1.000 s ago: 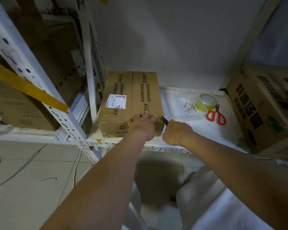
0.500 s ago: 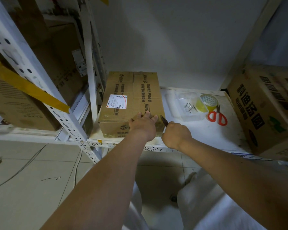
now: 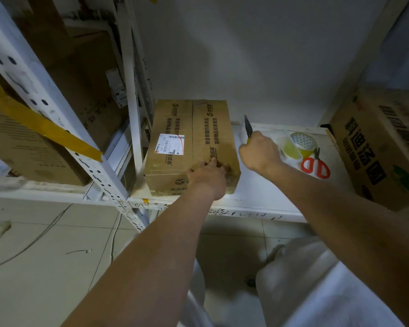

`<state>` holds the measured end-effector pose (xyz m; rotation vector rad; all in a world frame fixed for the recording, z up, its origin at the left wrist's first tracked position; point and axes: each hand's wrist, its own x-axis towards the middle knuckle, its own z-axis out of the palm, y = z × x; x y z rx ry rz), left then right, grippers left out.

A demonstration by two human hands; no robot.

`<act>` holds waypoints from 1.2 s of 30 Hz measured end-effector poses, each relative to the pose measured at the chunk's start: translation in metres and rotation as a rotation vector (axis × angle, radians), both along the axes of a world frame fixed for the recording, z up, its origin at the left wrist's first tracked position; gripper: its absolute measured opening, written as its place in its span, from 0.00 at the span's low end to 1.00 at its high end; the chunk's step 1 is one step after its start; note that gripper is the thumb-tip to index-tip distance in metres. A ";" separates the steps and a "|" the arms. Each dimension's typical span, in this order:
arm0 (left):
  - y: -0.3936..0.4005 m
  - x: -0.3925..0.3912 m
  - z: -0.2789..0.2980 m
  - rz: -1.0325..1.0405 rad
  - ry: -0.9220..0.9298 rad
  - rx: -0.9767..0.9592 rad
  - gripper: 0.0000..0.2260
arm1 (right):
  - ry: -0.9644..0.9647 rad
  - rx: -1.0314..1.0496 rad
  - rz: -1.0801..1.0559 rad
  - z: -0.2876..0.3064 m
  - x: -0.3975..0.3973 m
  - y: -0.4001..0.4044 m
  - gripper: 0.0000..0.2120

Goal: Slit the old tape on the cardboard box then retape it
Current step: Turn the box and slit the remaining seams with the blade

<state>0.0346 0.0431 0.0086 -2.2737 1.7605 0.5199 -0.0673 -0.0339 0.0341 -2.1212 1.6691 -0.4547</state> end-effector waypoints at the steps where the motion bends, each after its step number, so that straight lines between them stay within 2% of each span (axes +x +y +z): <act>1: -0.002 0.001 0.000 -0.008 -0.002 0.000 0.31 | 0.019 -0.004 0.023 0.004 -0.003 -0.009 0.15; 6: -0.013 0.006 0.014 -0.078 -0.079 -0.034 0.25 | 0.196 0.066 0.074 -0.015 -0.031 -0.033 0.15; 10: -0.028 0.005 0.014 -0.100 -0.164 -0.106 0.21 | 0.230 0.118 0.037 -0.031 -0.043 -0.046 0.12; 12: -0.034 0.004 0.008 -0.093 -0.146 -0.153 0.17 | 0.231 0.138 0.021 -0.037 -0.047 -0.055 0.13; 16: -0.048 0.005 0.000 -0.071 -0.089 -0.213 0.19 | 0.274 0.159 -0.019 -0.045 -0.058 -0.077 0.12; 22: -0.054 0.010 -0.004 -0.017 0.008 -0.196 0.21 | 0.408 0.215 -0.028 -0.054 -0.067 -0.104 0.16; 26: -0.055 0.010 -0.004 -0.006 0.028 -0.184 0.21 | 0.466 0.248 -0.026 -0.059 -0.071 -0.112 0.12; 27: -0.055 0.010 -0.004 -0.003 0.031 -0.180 0.21 | 0.466 0.253 -0.041 -0.061 -0.072 -0.112 0.12; 32: -0.053 0.009 -0.003 -0.004 0.002 -0.172 0.22 | 0.430 0.249 -0.149 -0.061 -0.077 -0.111 0.28; 36: -0.052 0.005 -0.001 0.006 -0.014 -0.155 0.21 | 0.369 0.183 -0.142 -0.058 -0.084 -0.110 0.28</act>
